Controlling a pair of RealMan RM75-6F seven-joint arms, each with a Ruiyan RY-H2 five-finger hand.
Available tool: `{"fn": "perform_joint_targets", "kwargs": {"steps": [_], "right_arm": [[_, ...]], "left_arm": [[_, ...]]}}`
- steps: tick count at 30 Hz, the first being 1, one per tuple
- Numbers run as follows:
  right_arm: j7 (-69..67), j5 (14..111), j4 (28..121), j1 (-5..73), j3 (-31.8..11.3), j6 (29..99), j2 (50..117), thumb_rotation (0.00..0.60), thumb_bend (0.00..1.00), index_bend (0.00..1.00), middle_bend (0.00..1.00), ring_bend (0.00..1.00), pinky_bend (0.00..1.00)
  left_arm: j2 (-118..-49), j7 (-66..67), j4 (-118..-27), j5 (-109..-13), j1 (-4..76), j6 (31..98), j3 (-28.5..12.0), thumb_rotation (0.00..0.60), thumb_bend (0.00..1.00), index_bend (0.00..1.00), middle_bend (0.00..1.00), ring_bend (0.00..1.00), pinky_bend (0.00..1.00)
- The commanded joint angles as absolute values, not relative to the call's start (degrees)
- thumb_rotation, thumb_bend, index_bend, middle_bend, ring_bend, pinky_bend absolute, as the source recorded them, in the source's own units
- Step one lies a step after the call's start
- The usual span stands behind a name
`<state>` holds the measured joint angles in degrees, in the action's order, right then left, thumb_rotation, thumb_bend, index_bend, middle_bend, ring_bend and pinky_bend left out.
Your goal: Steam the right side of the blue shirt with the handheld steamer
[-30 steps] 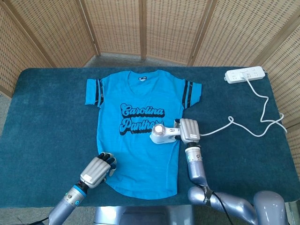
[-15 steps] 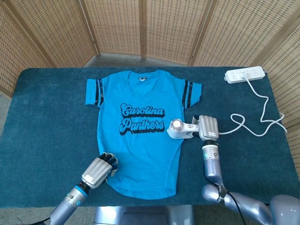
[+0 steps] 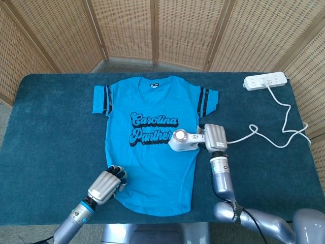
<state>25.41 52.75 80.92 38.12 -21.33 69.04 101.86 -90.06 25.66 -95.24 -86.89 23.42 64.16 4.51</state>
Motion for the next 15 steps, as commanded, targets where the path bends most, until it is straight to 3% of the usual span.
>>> {"fn": "perform_joint_targets", "kwargs": {"steps": [1, 15], "right_arm": [[27.4, 52.4, 80.7, 39.5, -20.4, 68.7, 104.4, 0.6, 0.39, 0.67, 0.69, 0.71, 0.62], [29.2, 52.2, 81.6, 38.3, -17.4, 69.8, 106.4, 0.6, 0.39, 0.67, 0.69, 0.7, 0.61]], "left_arm": [[-90.0, 25.4, -95.1, -86.9, 23.5, 64.1, 4.5, 0.6, 0.42, 0.65, 0.37, 0.23, 0.22], [-89.9, 24.9, -94.8, -87.1, 23.6, 64.1, 4.5, 0.6, 0.42, 0.65, 0.37, 0.23, 0.22]]}}
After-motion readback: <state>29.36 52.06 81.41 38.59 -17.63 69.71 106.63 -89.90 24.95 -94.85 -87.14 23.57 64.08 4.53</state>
